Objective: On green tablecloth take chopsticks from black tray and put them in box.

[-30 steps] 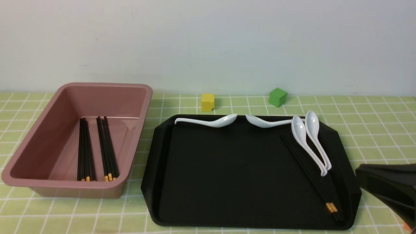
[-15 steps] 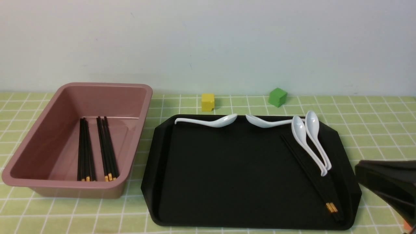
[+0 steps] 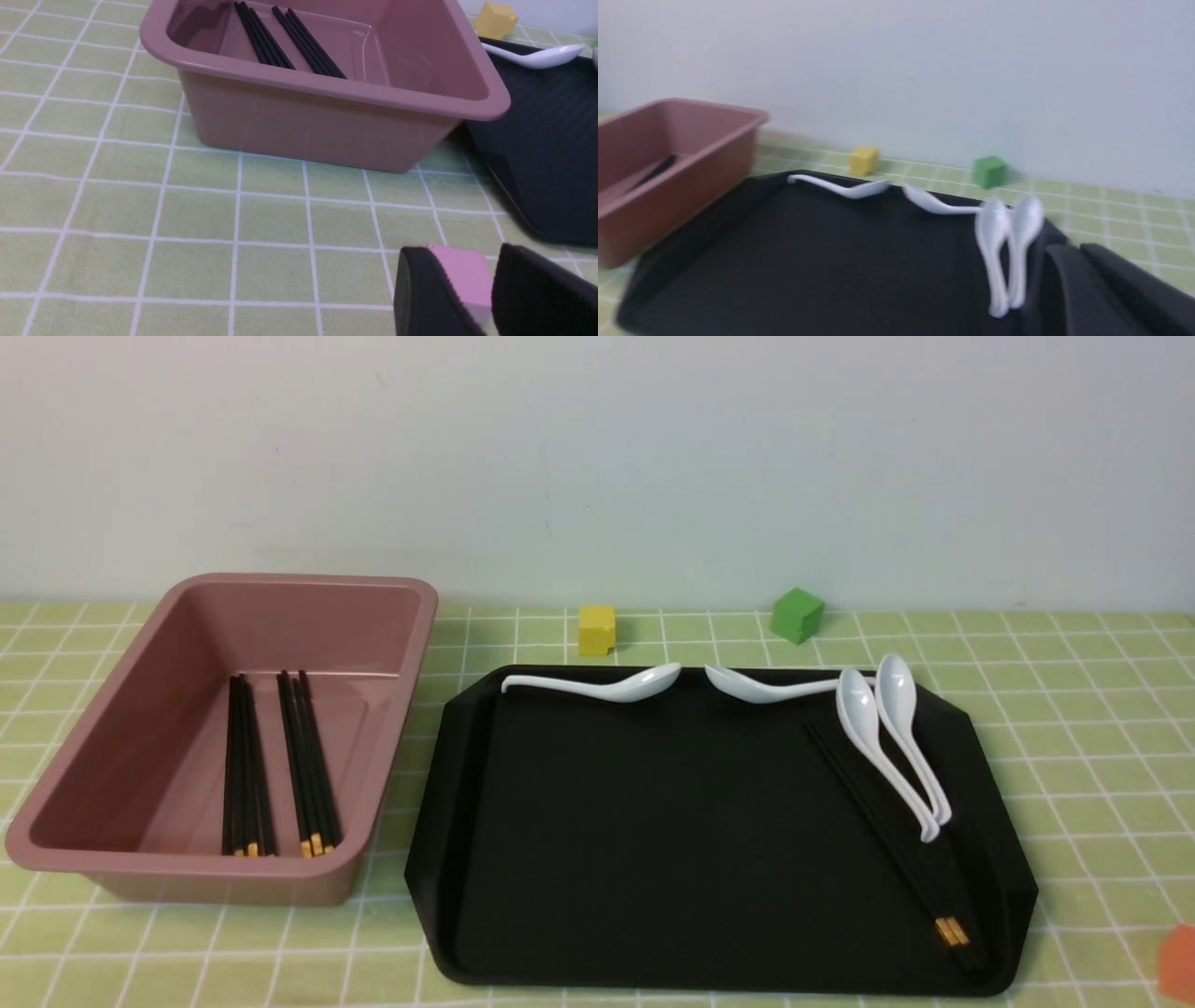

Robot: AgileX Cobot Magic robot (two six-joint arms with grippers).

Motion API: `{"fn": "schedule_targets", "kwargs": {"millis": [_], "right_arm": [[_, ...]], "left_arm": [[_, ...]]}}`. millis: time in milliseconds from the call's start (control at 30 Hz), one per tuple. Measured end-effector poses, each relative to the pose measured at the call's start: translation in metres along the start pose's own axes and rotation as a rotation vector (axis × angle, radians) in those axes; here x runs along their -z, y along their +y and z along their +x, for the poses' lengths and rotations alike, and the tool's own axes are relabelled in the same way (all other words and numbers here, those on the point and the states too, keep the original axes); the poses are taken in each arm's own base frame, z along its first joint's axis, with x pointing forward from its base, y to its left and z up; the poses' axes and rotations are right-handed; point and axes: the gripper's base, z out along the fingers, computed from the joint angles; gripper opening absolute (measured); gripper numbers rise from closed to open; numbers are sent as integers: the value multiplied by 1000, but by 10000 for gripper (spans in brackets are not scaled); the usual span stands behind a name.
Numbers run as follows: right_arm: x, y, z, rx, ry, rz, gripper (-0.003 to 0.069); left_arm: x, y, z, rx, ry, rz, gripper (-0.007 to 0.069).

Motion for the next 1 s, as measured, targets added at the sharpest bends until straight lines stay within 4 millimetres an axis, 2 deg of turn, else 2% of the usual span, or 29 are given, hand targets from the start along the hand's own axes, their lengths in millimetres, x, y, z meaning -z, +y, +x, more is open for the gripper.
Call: {"fn": "schedule_targets", "kwargs": {"millis": [67,100,300,500,1000], "right_arm": [[4,-6,19,-29,4,78,48],[4,-6,21,-35,4,84,48],[2,-16,64,-131,73,205,59],[4,-17,74,-138,183,225,69],[5,-17,74,-135,204,230,83]], "left_arm": [[0,0,0,0,0,0,238],[0,0,0,0,0,0,238],[0,0,0,0,0,0,238],[0,0,0,0,0,0,238],[0,0,0,0,0,0,238]]}}
